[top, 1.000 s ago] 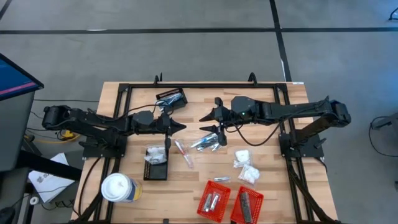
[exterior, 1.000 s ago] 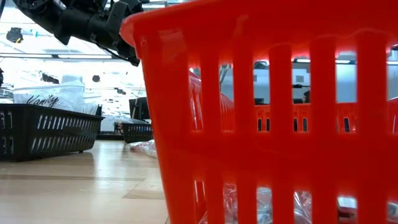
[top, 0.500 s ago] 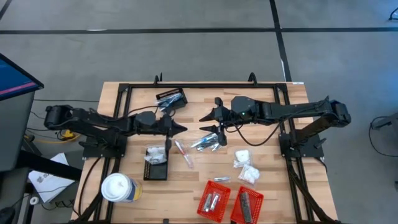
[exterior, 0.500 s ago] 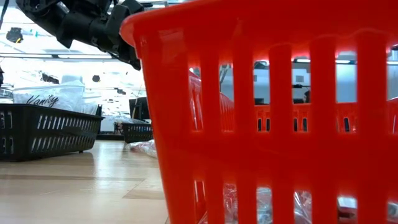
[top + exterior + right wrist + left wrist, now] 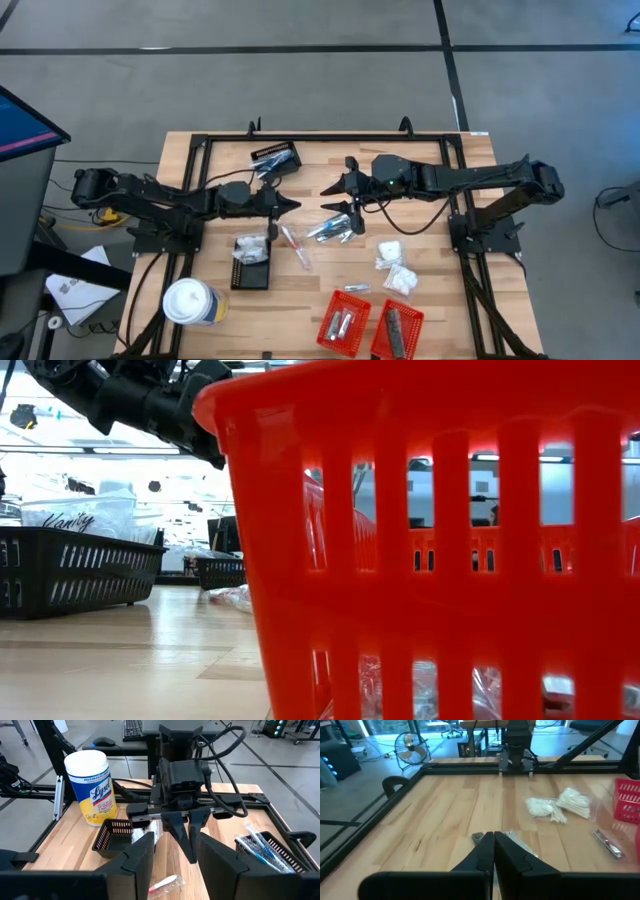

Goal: Pick & Place Travel size toiletries
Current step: Put the blue toothbrush into the top black bin

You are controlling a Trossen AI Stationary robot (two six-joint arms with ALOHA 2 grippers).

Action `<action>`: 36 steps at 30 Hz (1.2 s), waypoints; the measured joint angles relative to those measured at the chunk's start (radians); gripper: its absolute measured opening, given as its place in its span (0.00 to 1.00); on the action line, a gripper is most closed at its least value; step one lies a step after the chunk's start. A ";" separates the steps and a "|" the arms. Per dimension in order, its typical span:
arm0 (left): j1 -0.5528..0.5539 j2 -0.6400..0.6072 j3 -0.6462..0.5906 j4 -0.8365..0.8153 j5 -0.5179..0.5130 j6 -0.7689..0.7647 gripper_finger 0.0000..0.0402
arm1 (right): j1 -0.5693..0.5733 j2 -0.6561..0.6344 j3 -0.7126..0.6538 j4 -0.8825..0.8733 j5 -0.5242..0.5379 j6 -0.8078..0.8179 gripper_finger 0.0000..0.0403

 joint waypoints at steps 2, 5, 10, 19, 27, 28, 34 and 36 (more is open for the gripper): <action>-0.003 0.000 0.000 0.000 -0.007 0.000 0.00 | 0.000 0.000 0.000 0.000 0.000 0.000 0.34; -0.003 0.000 0.000 0.002 -0.011 -0.005 0.00 | 0.000 0.000 0.000 0.000 0.000 0.000 0.35; -0.003 0.000 0.000 0.006 -0.002 -0.008 0.00 | 0.001 0.000 0.000 0.000 0.000 0.001 0.35; -0.003 0.000 0.000 -0.003 -0.004 -0.009 0.00 | 0.001 0.000 0.000 0.000 0.000 0.001 0.34; -0.003 0.000 0.000 -0.004 -0.005 -0.010 0.00 | 0.000 0.000 0.000 0.001 0.000 0.001 0.35; -0.003 0.000 0.000 -0.004 -0.005 -0.010 0.00 | 0.000 0.000 0.000 0.001 0.000 0.001 0.35; -0.003 0.000 0.000 -0.002 -0.009 -0.008 0.00 | 0.000 0.000 0.000 0.001 0.000 0.001 0.34; -0.003 0.000 0.000 -0.003 -0.009 -0.008 0.00 | 0.000 0.000 0.000 0.001 0.000 0.001 0.34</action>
